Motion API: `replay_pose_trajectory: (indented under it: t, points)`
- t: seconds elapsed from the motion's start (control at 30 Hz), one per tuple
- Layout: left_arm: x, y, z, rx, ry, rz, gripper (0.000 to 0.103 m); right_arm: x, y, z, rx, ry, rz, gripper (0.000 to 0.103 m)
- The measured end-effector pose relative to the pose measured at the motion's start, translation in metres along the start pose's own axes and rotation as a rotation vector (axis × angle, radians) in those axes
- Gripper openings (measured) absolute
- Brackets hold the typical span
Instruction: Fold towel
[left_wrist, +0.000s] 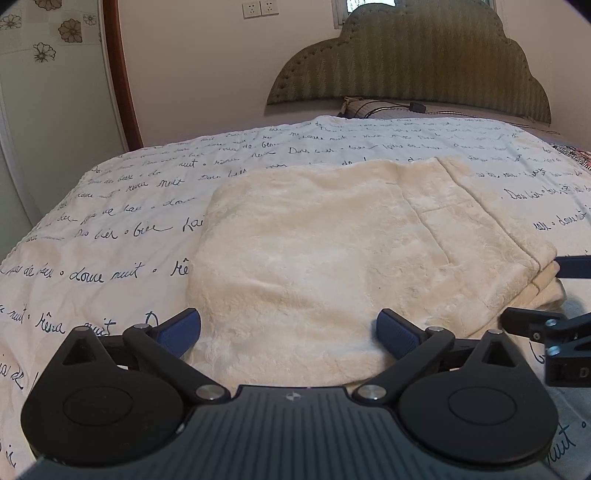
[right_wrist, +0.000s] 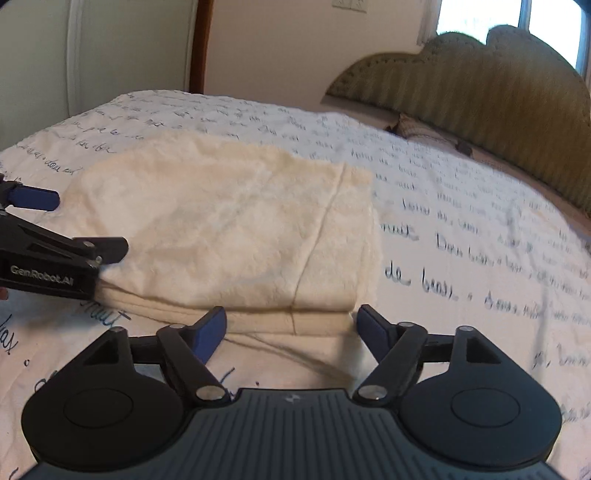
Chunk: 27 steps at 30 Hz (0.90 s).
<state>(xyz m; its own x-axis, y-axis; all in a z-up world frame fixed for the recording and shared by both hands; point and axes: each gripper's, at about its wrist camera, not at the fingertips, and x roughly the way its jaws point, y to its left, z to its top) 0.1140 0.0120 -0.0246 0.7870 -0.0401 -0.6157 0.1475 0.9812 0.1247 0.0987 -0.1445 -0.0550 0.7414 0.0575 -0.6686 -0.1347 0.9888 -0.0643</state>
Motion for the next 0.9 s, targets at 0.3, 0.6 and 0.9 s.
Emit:
replay_pose_trajectory:
  t: [0.3,0.6,0.9]
  points:
    - [-0.002,0.000,0.000,-0.004,0.003,0.008,0.103,-0.031,-0.010,-0.011,0.130,-0.023,0.078,0.079]
    - [-0.032,0.012,-0.007,-0.095,0.026,-0.027,0.103,-0.054,0.009,-0.013,0.211,0.044,0.148,0.096]
    - [-0.061,0.023,-0.047,-0.172,0.099,0.024,0.103,-0.061,0.037,-0.026,0.176,0.047,0.137,0.100]
